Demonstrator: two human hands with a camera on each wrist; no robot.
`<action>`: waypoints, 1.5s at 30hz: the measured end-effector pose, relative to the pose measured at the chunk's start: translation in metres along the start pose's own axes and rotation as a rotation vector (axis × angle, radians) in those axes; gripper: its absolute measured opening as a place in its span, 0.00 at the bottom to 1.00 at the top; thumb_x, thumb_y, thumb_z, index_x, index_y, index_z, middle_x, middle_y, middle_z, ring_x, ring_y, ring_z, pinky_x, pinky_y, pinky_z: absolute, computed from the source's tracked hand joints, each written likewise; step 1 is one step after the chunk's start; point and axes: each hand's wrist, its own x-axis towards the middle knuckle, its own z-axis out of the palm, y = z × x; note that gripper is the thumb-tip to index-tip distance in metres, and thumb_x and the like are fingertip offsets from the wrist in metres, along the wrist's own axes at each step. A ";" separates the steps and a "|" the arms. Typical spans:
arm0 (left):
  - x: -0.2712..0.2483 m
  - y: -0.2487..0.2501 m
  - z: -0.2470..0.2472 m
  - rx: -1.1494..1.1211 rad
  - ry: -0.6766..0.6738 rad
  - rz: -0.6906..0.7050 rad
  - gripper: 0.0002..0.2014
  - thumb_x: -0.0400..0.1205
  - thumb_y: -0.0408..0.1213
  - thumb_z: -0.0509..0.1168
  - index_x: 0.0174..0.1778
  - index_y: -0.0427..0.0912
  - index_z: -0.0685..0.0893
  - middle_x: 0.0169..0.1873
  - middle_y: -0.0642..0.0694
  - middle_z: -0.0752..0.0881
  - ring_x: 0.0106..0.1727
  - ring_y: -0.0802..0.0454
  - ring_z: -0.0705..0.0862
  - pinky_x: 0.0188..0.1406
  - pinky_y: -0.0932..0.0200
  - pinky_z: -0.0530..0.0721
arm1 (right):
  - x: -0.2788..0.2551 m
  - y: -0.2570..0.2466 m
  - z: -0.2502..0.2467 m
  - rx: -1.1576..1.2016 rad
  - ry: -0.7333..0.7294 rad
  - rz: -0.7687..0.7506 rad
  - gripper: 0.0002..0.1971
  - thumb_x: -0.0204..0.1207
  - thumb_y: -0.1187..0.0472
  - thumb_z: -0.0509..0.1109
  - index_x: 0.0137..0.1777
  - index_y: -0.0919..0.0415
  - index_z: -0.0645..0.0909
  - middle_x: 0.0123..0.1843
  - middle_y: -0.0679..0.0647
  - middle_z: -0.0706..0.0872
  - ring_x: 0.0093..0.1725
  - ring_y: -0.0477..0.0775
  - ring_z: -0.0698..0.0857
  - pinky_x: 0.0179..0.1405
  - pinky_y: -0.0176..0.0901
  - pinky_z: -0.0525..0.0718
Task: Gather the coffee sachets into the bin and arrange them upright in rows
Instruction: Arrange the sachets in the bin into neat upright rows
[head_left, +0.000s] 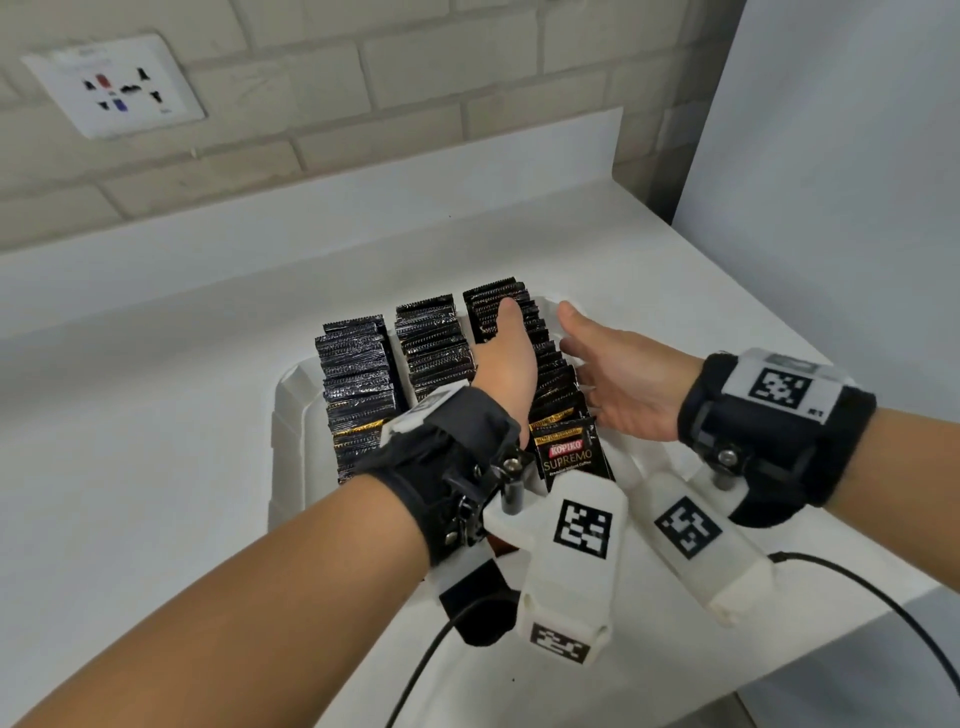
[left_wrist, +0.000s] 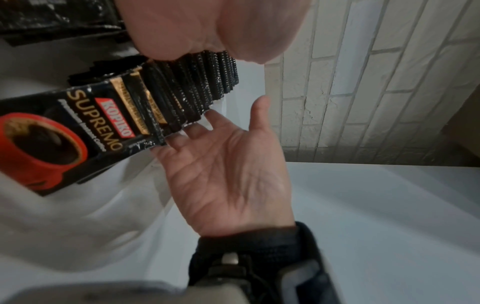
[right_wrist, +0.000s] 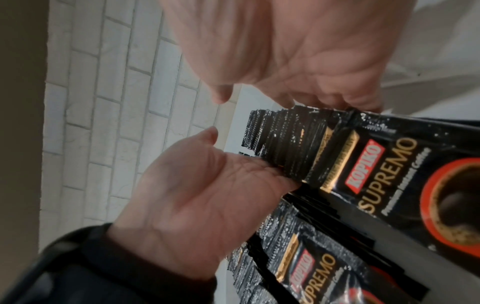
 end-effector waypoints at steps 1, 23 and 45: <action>-0.002 0.001 0.000 -0.004 0.014 -0.017 0.47 0.65 0.70 0.53 0.77 0.45 0.67 0.73 0.38 0.74 0.72 0.36 0.74 0.70 0.36 0.72 | -0.002 -0.002 0.003 -0.005 -0.004 0.000 0.16 0.82 0.41 0.48 0.58 0.45 0.73 0.41 0.46 0.79 0.39 0.43 0.79 0.38 0.34 0.77; -0.118 0.061 -0.164 0.197 0.096 0.468 0.13 0.69 0.46 0.72 0.50 0.54 0.87 0.49 0.60 0.90 0.58 0.63 0.85 0.63 0.61 0.75 | -0.057 0.047 -0.041 -0.657 0.104 -0.480 0.21 0.60 0.37 0.63 0.55 0.21 0.76 0.65 0.19 0.66 0.59 0.18 0.72 0.60 0.22 0.71; -0.097 -0.072 -0.216 0.125 0.396 0.307 0.20 0.73 0.23 0.72 0.45 0.57 0.83 0.45 0.53 0.83 0.43 0.52 0.85 0.31 0.74 0.84 | -0.025 0.109 -0.023 -0.763 0.174 -0.601 0.27 0.44 0.11 0.46 0.41 0.12 0.73 0.64 0.23 0.69 0.63 0.12 0.62 0.59 0.10 0.60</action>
